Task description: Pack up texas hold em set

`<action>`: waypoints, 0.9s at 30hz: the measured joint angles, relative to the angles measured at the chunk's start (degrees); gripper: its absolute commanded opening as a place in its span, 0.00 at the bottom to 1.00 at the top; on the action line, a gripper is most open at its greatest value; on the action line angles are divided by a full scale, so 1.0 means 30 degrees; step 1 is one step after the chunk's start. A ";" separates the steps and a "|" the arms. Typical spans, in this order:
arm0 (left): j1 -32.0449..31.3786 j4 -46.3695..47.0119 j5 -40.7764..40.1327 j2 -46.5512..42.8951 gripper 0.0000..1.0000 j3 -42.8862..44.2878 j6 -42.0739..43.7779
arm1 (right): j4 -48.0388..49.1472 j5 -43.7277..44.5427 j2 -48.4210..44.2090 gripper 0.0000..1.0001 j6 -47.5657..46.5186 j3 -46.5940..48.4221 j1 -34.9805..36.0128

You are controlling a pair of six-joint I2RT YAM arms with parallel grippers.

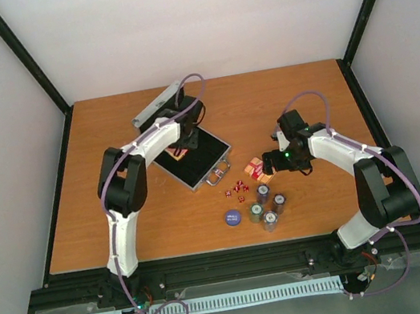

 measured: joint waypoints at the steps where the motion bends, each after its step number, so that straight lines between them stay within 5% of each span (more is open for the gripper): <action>1: 0.0095 -0.0153 -0.0029 0.0000 0.38 -0.0007 -0.0153 | 0.0000 0.0000 0.0000 1.00 -0.0007 0.0000 0.0000; 27: 0.0714 0.0656 0.0474 -0.0240 0.42 -0.1574 -0.1304 | -0.0087 0.0015 0.0000 1.00 -0.0051 -0.0007 0.0000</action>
